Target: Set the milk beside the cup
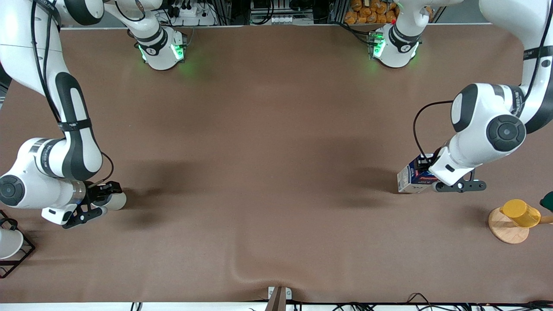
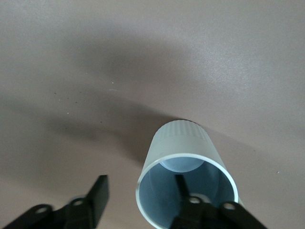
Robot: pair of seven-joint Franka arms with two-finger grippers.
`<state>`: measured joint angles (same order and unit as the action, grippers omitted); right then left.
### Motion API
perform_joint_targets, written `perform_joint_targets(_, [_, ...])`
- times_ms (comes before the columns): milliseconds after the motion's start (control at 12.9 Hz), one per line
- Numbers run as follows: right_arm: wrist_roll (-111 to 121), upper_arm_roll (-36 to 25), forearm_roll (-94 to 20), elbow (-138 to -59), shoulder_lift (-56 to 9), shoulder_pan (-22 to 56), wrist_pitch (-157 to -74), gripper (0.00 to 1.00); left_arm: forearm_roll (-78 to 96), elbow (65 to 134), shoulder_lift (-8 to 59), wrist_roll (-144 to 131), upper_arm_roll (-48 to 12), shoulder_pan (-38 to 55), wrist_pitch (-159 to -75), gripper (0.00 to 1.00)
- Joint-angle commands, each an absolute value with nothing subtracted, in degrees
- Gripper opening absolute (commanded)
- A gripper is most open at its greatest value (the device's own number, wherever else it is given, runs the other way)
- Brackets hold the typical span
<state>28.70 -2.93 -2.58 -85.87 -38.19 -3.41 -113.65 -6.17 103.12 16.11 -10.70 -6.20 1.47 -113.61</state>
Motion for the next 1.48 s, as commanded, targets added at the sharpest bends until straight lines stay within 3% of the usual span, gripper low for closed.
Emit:
perform_joint_targets(0, [28.8,-2.7,-3.6,-84.6,-38.8,-3.8,-113.3,0.00,-4.2,102.7,13.1,-9.9,-7.4,1.1,-110.6,0.59])
perform_joint_targets(622, [29.4,-2.6,-3.0,-84.2,-35.9,-2.3,-111.5,0.00,-3.5,97.3,10.0,-10.4,-9.7,1.2,-101.8,0.59])
perform_joint_targets(1399, [48.1,-2.5,-3.2,-73.4,-36.4,20.8,-112.0,0.00,-3.3,96.5,8.2,-10.5,-10.2,0.7,-99.2,0.59])
